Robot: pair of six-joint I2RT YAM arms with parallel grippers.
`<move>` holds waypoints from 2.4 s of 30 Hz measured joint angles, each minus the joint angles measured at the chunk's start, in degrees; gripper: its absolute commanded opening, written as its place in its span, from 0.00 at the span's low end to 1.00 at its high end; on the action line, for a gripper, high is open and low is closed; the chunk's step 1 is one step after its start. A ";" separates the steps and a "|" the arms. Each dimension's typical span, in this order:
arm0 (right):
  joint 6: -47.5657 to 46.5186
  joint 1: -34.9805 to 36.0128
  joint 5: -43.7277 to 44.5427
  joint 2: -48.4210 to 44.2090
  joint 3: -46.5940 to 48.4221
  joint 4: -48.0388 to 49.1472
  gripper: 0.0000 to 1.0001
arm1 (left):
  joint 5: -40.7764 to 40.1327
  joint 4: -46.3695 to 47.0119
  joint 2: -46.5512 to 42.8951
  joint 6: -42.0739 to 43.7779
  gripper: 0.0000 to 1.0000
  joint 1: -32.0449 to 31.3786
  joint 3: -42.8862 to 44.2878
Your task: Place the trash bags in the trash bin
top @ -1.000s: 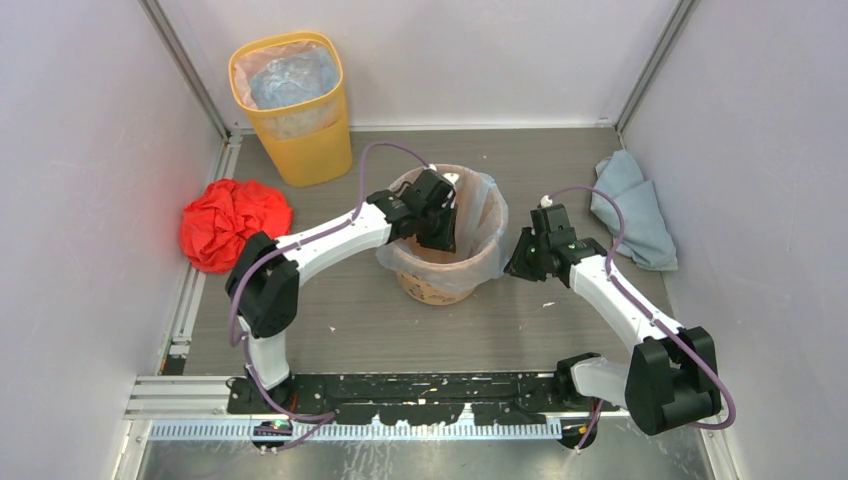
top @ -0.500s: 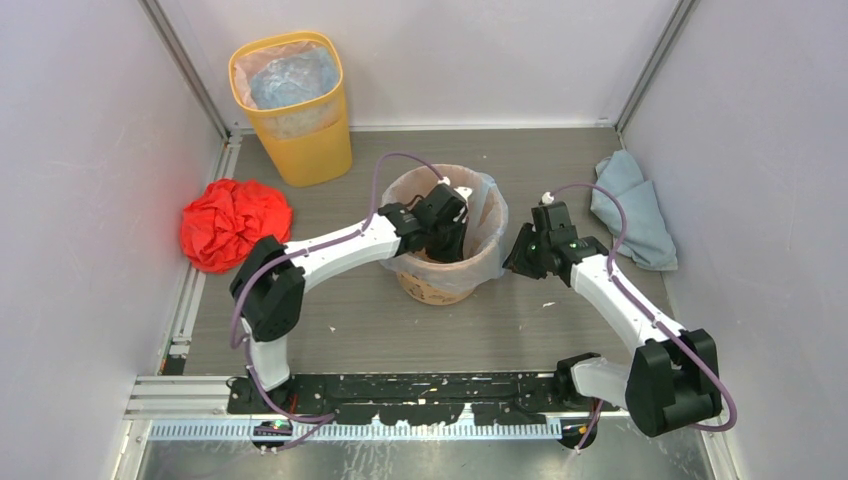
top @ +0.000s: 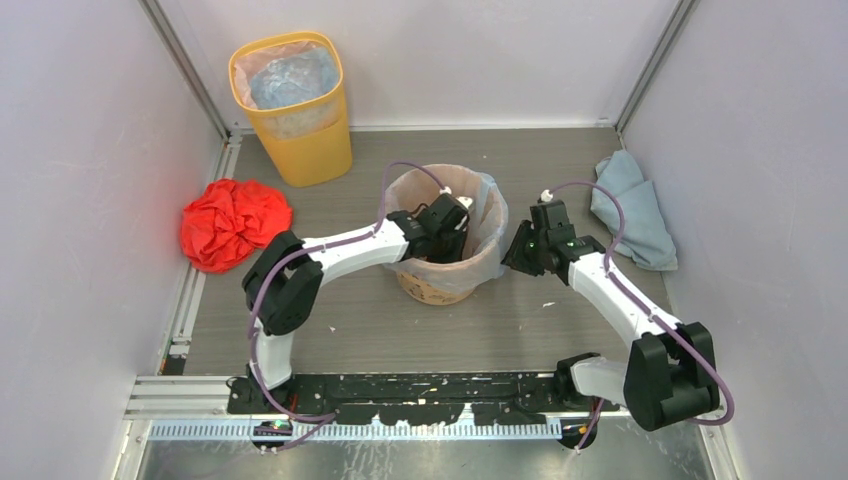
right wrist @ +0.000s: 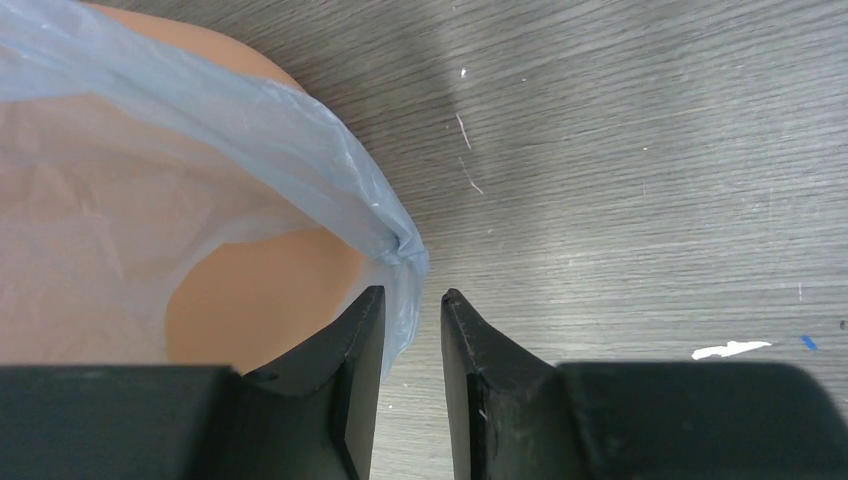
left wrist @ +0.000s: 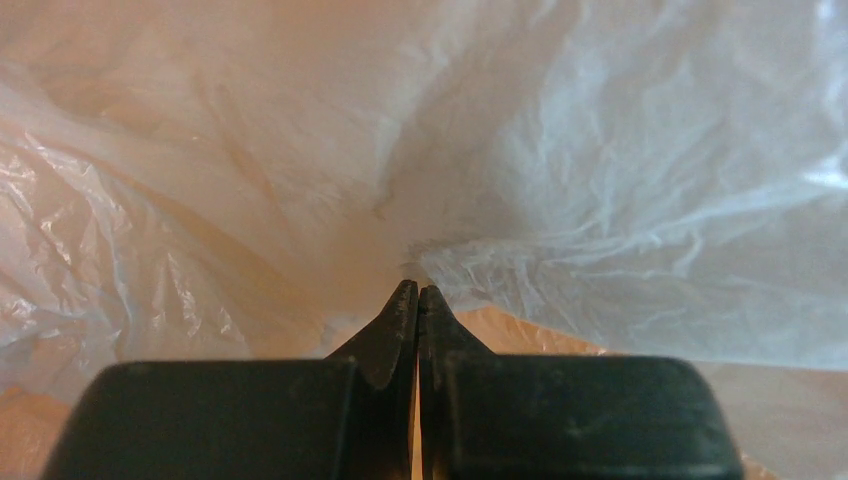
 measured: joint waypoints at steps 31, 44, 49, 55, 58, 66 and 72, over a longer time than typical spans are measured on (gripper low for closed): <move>2.75 0.00 1.33 3.26 -5.55 7.56 0.01 | 2.01 4.02 4.66 -1.53 0.00 -0.44 0.13; 6.47 0.00 -3.56 6.60 -9.90 14.73 0.01 | 4.35 0.35 6.56 -1.95 0.00 -0.44 3.91; 7.80 0.00 -5.05 8.07 -10.75 17.79 0.00 | 4.52 0.31 6.95 -1.99 0.00 -0.44 4.11; 9.46 0.00 -7.06 10.86 -12.52 22.43 0.01 | 4.90 0.28 6.99 -2.08 0.00 -0.44 4.22; 10.05 0.00 -7.76 11.72 -12.72 24.00 0.01 | 4.96 0.28 6.99 -2.10 0.00 -0.44 4.22; 10.27 0.00 -7.78 11.69 -12.81 24.17 0.20 | 4.98 0.28 6.99 -2.16 0.00 -0.44 4.22; 8.79 0.00 -5.27 8.02 -11.98 18.95 0.51 | 4.98 0.15 7.02 -2.16 0.03 -0.44 4.22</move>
